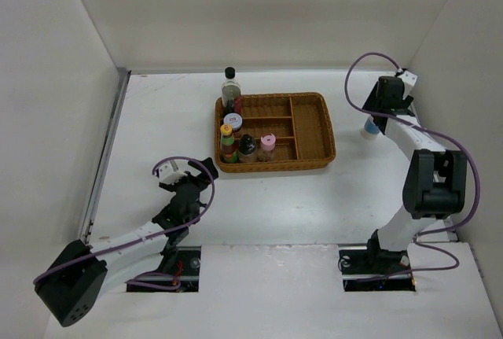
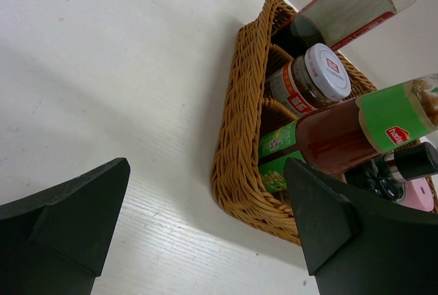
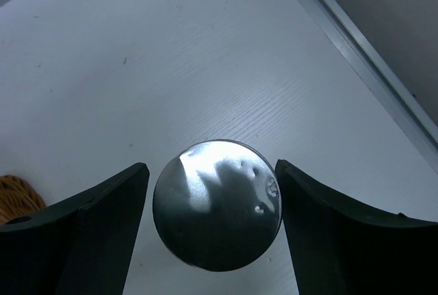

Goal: Organize the condiment bottles

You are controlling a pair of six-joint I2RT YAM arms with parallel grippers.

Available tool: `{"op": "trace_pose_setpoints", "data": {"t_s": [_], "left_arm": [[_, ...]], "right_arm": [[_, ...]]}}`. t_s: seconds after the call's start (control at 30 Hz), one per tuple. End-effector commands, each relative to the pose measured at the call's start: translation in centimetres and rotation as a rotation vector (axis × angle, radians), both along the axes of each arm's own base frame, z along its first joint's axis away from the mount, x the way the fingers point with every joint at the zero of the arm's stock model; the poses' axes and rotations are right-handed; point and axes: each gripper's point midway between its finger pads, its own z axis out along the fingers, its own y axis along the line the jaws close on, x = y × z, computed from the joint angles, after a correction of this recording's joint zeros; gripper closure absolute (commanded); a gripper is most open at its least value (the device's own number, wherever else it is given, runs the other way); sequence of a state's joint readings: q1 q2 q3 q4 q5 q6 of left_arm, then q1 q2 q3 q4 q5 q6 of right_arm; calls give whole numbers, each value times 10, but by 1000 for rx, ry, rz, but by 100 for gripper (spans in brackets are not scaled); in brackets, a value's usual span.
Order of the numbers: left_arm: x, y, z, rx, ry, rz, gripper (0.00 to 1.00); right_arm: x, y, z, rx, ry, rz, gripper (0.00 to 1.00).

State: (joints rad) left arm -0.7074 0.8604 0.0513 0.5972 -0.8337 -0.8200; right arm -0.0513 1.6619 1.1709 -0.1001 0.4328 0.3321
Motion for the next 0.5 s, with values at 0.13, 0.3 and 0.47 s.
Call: {"op": "trace_pose_setpoints", "data": {"t_s": [0.13,0.3,0.47], "left_arm": [[1,2,2,-26,-19,13,0],[2,1,3,-29,-21,11,0],[2,1,5,-35,-27,8,0]], "right_arm": [[2,13,44,10,-131,15,44],[-26,76,112,-33,-296,138,45],[-54,181,139,19,-388,389,45]]}}
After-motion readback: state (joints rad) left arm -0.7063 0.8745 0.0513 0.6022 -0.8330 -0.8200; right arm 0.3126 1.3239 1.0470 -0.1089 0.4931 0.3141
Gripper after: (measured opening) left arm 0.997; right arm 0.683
